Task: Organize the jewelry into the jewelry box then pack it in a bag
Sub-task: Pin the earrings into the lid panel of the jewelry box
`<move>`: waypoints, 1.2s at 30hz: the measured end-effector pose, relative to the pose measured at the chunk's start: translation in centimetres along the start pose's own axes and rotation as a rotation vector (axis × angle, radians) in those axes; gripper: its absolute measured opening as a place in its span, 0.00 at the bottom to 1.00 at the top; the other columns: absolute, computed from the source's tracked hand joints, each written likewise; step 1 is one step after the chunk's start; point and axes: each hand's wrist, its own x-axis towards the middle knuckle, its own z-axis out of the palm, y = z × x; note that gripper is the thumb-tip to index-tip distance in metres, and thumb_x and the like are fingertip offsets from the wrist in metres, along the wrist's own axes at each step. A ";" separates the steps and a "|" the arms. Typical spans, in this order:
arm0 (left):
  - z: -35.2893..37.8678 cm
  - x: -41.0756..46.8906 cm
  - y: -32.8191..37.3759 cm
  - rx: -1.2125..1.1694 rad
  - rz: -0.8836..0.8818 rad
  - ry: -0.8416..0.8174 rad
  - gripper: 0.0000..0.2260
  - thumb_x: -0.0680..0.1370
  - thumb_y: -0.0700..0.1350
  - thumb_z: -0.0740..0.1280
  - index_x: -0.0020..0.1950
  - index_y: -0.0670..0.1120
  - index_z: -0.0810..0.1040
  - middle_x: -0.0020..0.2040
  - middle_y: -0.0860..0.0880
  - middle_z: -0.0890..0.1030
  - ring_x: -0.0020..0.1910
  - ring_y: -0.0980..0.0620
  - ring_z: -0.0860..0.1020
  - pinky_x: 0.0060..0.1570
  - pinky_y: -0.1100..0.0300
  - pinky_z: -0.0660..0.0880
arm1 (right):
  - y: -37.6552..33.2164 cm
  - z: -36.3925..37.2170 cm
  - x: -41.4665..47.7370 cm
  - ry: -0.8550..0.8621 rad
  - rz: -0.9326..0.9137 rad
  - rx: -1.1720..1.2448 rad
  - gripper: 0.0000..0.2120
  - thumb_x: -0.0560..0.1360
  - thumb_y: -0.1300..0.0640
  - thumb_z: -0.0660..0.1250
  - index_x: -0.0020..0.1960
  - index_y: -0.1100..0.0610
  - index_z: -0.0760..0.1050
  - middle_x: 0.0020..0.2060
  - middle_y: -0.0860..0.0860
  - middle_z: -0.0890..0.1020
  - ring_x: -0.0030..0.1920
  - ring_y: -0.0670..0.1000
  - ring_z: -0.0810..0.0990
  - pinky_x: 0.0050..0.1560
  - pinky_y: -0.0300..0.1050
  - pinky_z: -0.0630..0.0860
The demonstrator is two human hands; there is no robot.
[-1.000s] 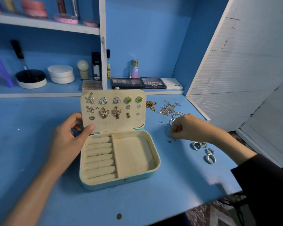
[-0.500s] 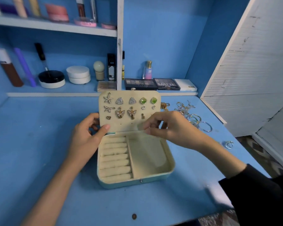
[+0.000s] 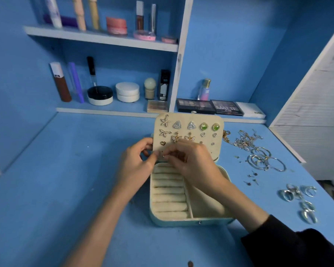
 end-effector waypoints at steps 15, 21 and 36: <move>-0.2 0.1 -0.2 0.048 -0.017 -0.016 0.08 0.70 0.47 0.66 0.46 0.57 0.80 0.41 0.58 0.82 0.40 0.59 0.77 0.39 0.64 0.71 | -0.1 0.3 -0.2 0.069 -0.010 -0.002 0.06 0.70 0.58 0.70 0.46 0.52 0.82 0.36 0.39 0.75 0.36 0.41 0.73 0.39 0.45 0.75; -0.2 0.0 -0.1 0.036 -0.002 0.003 0.09 0.71 0.45 0.68 0.44 0.60 0.79 0.38 0.57 0.81 0.38 0.58 0.76 0.35 0.70 0.68 | -0.1 0.6 -0.2 0.134 0.000 -0.050 0.06 0.70 0.53 0.68 0.45 0.51 0.82 0.37 0.44 0.80 0.36 0.48 0.78 0.37 0.50 0.77; -0.3 -0.1 0.2 0.024 -0.061 -0.029 0.10 0.67 0.52 0.68 0.48 0.54 0.79 0.41 0.58 0.82 0.37 0.59 0.75 0.36 0.65 0.67 | 0.8 -1.8 -1.2 0.171 -0.006 -0.159 0.02 0.69 0.56 0.69 0.40 0.54 0.81 0.31 0.42 0.73 0.28 0.41 0.69 0.30 0.47 0.75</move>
